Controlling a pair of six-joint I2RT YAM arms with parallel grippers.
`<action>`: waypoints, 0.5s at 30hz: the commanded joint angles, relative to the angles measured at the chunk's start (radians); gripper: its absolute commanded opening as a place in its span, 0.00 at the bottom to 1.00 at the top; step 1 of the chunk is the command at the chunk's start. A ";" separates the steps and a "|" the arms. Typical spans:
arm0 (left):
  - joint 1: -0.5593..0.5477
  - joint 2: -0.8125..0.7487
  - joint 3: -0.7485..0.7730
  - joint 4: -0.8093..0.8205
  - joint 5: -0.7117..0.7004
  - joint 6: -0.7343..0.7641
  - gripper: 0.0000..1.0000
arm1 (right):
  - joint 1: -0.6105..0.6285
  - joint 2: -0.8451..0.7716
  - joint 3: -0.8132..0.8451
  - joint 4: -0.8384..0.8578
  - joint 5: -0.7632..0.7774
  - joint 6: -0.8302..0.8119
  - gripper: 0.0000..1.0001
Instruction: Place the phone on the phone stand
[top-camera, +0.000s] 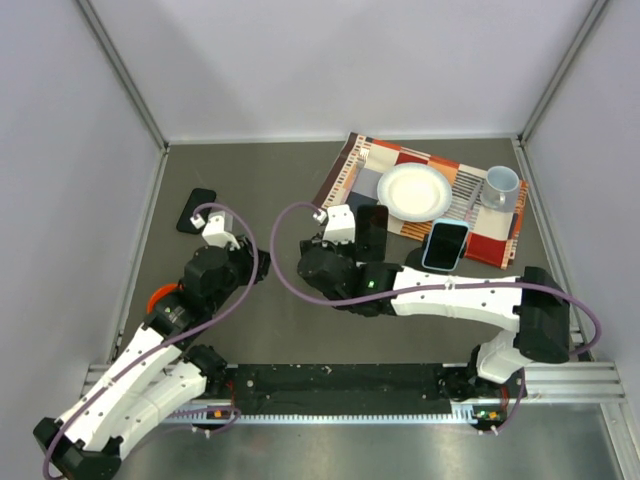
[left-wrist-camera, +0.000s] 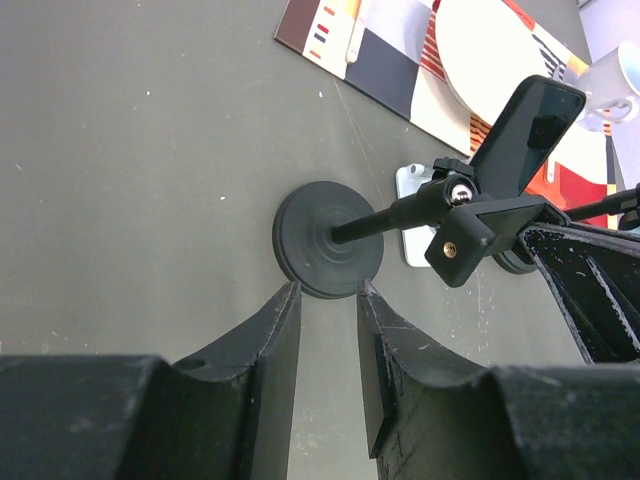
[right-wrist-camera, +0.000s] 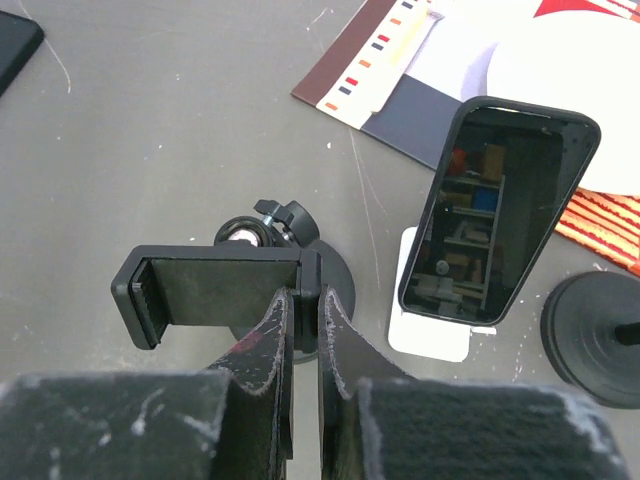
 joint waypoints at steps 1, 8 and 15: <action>0.014 -0.021 0.016 0.021 0.006 -0.002 0.34 | 0.019 0.013 0.042 0.114 -0.032 -0.004 0.00; 0.031 -0.012 0.020 0.024 0.040 -0.002 0.35 | 0.020 0.009 0.025 0.128 -0.038 0.004 0.00; 0.063 0.004 0.029 0.033 0.081 -0.005 0.36 | 0.022 -0.013 0.067 0.073 -0.014 0.039 0.00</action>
